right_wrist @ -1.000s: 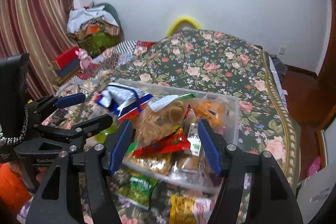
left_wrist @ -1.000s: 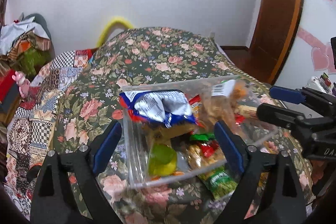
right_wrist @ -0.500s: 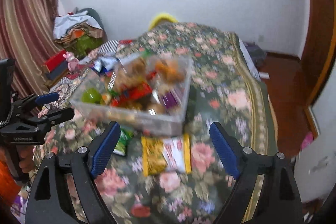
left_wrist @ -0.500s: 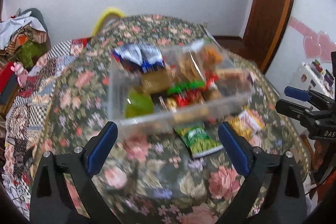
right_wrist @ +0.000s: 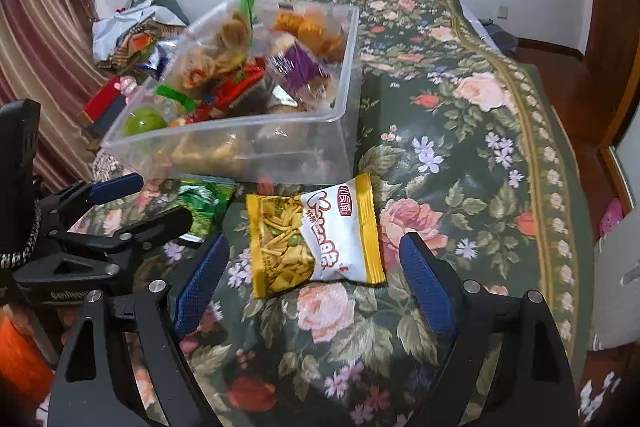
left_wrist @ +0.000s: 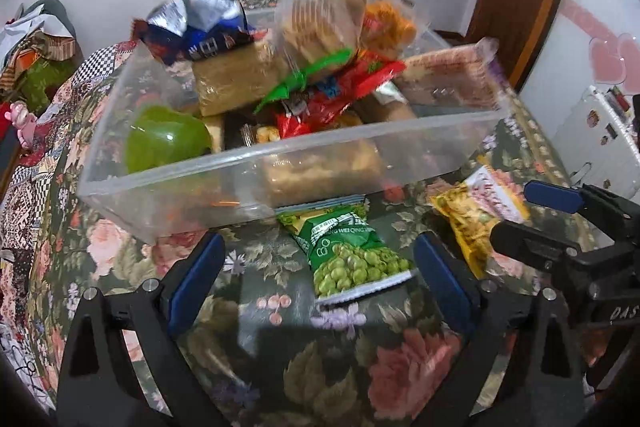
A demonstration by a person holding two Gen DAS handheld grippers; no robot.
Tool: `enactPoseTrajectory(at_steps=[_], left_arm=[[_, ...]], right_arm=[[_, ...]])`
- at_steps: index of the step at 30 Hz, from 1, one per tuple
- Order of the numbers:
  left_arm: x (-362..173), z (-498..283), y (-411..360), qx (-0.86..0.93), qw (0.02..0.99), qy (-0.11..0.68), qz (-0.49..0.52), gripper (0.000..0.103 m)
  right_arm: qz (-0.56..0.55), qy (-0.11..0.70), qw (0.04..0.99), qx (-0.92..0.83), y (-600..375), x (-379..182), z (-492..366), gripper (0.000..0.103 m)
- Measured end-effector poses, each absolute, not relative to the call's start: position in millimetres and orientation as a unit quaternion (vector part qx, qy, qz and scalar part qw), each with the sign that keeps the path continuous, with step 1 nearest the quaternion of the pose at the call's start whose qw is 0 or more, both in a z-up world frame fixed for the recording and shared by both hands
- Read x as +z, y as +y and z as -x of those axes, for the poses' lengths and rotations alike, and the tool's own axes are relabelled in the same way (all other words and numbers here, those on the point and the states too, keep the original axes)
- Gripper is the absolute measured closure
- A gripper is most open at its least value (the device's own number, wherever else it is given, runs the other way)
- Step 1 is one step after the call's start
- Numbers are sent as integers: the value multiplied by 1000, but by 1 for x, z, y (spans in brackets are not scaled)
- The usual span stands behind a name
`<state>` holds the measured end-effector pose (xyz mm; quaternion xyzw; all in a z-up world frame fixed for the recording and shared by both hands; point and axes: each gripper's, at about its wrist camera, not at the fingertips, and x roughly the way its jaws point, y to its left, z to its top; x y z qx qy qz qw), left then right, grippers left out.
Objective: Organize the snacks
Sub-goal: 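Grasp the green pea bag with the left tool while the right grasps the yellow chip bag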
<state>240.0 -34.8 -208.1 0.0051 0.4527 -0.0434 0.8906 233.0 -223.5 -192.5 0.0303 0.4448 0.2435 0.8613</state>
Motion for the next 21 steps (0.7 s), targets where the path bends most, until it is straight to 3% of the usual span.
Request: enactPoseTrajectory(at_steps=[7,9,10,11,15,21], left_arm=[[-226,-252,-35,-47,881,471,14,33],[-227,-250,-36,-49,882,469,9,50],[-227,-250,-38,-53,882,469,4,54],[-227,-248,-40,-57,881,469,-3,58],[-224,-240,-39,-71,880,469,6,60],[-204,-218,-30,-81,888,452,10,60]], right_arm=[[12,458,857,237,-201,-211,-239,18],[28,451,861,235,-195,-212,-236,18],[35,447,863,234,-193,-213,-235,20],[38,444,864,233,-192,-213,-233,29],[22,438,865,245,-200,-209,-233,48],[15,429,869,246,-208,-203,-223,52]])
